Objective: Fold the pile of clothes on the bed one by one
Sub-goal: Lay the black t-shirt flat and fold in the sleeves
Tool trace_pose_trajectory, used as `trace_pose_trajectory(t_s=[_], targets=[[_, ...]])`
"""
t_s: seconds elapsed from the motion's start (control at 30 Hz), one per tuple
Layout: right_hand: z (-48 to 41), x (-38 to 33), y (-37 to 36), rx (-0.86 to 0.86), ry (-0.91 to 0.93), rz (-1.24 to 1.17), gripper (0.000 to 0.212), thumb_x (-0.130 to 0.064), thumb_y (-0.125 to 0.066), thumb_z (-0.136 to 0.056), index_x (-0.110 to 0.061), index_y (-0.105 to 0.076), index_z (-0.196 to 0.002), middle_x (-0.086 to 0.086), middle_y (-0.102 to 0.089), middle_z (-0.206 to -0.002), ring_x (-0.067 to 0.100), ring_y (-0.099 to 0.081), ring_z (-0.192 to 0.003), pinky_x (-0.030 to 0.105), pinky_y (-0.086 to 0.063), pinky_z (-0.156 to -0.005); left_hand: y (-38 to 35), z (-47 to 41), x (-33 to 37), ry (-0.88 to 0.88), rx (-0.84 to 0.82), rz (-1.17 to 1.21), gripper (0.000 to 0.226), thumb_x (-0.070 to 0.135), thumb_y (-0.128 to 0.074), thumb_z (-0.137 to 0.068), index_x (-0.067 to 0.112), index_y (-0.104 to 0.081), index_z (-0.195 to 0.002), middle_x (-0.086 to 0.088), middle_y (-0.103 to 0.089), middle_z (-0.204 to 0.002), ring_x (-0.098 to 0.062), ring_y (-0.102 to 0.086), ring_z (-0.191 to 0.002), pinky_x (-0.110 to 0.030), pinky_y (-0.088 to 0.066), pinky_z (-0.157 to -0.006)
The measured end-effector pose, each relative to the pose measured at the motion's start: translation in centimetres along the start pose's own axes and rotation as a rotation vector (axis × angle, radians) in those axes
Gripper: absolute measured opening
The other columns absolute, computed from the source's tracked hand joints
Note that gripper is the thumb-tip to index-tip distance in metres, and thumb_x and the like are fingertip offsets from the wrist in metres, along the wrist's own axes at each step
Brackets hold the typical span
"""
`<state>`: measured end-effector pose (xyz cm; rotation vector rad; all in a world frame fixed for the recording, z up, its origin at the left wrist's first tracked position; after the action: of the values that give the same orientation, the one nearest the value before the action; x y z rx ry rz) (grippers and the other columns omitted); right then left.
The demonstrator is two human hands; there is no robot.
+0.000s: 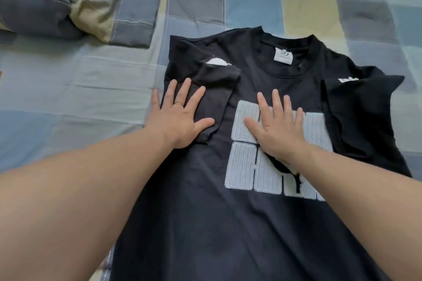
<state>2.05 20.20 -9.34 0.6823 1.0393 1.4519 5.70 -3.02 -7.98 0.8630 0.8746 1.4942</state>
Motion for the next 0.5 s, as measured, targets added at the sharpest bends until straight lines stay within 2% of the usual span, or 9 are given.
trace_pose_trajectory(t_s=[0.13, 0.27, 0.4, 0.5], targets=[[1.9, 0.9, 1.3, -0.138, 0.034, -0.032, 0.077, -0.066, -0.028, -0.098, -0.038, 0.010, -0.158, -0.003, 0.022, -0.166, 0.024, 0.019, -0.153, 0.052, 0.008, -0.123, 1.0, 3.8, 2.1, 0.090, 0.054, 0.074, 0.078, 0.072, -0.015, -0.097, 0.033, 0.008, -0.160, -0.003, 0.017, -0.168, -0.028, 0.019, -0.154, -0.056, 0.010, -0.122], [10.9, 3.8, -1.3, -0.148, 0.001, 0.016, 0.074, -0.059, -0.027, -0.101, -0.032, 0.010, -0.160, 0.001, 0.019, -0.167, 0.026, 0.016, -0.154, 0.049, 0.003, -0.124, -2.1, 12.2, 7.1, -0.135, 0.047, 0.071, 0.077, 0.071, -0.016, -0.096, 0.034, 0.005, -0.161, -0.002, 0.016, -0.168, -0.029, 0.017, -0.154, -0.055, 0.007, -0.123], [21.5, 7.9, -5.1, -0.126, -0.070, 0.122, 0.073, -0.058, -0.025, -0.102, -0.029, 0.007, -0.160, 0.002, 0.016, -0.168, 0.027, 0.011, -0.155, 0.051, -0.003, -0.125, -8.7, 20.9, 9.1, -0.204, -0.101, -0.014, 0.087, 0.073, -0.019, -0.096, 0.026, 0.019, -0.158, -0.006, 0.027, -0.165, -0.031, 0.023, -0.152, -0.056, 0.008, -0.123], [28.4, 11.0, -8.1, -0.148, -0.151, 0.120, 0.073, -0.058, -0.027, -0.101, -0.031, 0.006, -0.160, 0.000, 0.012, -0.169, 0.028, 0.007, -0.155, 0.056, -0.008, -0.123, -12.1, 26.4, 10.2, -0.243, -0.144, -0.054, 0.091, 0.074, -0.024, -0.095, 0.024, 0.019, -0.158, -0.007, 0.028, -0.164, -0.033, 0.024, -0.152, -0.057, 0.007, -0.122]])
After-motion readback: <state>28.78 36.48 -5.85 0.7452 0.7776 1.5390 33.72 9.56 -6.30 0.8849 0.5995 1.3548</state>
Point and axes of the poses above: each hand's wrist, its own z-axis away from the middle knuckle, its own y-axis out of the back of the hand, x = y × z, the point moved 9 cm from there along -z, towards the middle knuckle
